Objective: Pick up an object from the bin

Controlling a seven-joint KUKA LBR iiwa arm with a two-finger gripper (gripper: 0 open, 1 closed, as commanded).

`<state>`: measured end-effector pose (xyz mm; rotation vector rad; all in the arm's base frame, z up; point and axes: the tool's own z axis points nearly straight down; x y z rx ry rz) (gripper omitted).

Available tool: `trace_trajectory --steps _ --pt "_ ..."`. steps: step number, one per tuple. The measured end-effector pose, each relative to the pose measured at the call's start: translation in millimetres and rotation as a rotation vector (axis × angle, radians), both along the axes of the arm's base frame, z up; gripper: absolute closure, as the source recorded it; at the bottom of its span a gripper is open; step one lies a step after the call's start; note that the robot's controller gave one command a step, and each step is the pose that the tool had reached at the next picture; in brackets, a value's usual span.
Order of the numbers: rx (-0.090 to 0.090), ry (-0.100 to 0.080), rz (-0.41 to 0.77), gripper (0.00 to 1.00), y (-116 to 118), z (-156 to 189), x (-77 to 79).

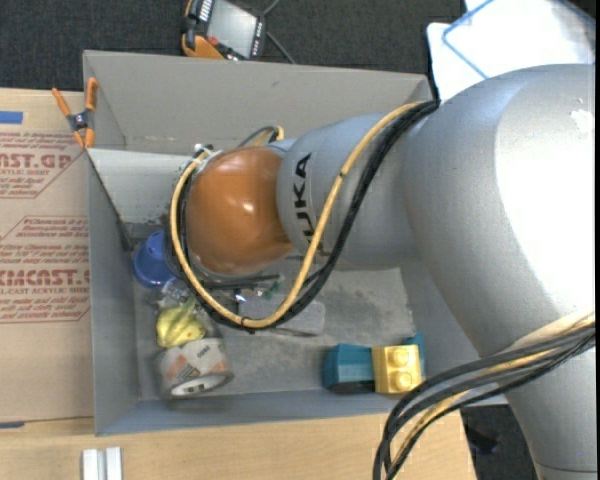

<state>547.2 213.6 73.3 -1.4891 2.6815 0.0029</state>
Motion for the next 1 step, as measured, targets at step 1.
trace_trajectory --steps 1 --pt "-0.001 -0.008 0.045 1.0 20.9 0.3 -14.6"
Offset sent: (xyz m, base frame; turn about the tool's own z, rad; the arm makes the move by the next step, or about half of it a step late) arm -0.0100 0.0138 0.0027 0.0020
